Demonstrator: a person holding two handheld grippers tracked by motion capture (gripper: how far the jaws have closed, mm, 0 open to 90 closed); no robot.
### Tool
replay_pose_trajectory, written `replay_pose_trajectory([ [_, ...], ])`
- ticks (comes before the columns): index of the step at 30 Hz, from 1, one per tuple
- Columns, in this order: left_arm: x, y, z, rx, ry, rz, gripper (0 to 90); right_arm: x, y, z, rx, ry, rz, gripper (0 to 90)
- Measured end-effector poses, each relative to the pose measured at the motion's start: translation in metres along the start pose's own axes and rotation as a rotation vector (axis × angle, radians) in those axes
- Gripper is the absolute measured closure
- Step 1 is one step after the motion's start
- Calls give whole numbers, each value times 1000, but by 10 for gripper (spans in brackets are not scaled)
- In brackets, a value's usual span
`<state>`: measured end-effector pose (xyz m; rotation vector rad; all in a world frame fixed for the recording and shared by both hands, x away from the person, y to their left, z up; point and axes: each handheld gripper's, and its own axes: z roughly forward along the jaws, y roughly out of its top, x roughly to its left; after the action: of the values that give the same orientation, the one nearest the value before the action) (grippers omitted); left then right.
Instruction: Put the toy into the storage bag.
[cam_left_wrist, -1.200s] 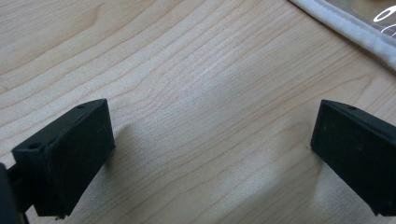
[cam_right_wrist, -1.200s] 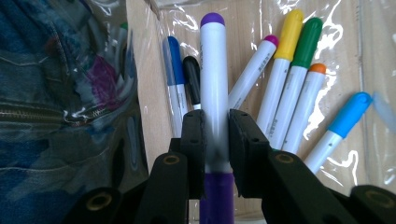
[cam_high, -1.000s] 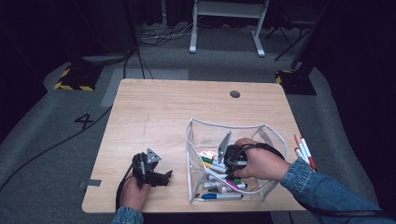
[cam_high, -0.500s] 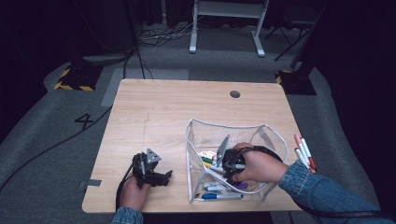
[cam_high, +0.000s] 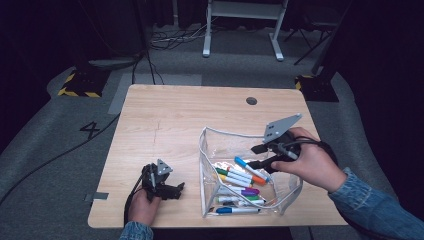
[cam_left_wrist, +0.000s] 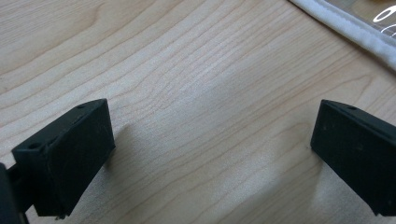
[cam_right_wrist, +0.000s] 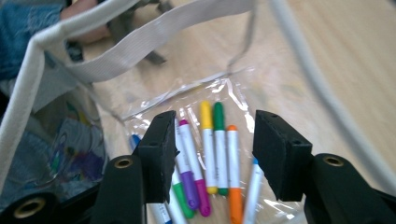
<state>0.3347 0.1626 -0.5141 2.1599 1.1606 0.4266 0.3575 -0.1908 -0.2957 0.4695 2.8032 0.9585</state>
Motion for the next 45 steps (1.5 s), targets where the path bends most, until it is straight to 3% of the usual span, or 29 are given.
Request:
replay_pose_trajectory([
  [6,0,0,0,0,0,0,0,-14,-9,-38,-48,-91,118,537],
  [7,0,0,0,0,0,0,0,-14,-9,-38,-48,-91,118,537],
  [8,0,0,0,1,-2,-1,0,-20,-14,-51,-62,-139,144,554],
  [11,0,0,0,2,-1,-1,0,-28,-23,-67,-79,-185,184,569],
  [20,0,0,0,2,-2,-1,0,-60,-76,-102,-81,-347,345,596],
  [25,0,0,0,2,-2,-1,0,-78,-116,-99,-35,-395,441,599],
  [32,0,0,0,2,-2,-1,0,-98,-169,-81,49,-439,545,603],
  [36,0,0,0,2,-2,-1,0,-104,-193,-67,89,-437,591,607],
  [45,0,0,0,2,-2,-1,0,-109,-232,-31,175,-422,644,618],
])
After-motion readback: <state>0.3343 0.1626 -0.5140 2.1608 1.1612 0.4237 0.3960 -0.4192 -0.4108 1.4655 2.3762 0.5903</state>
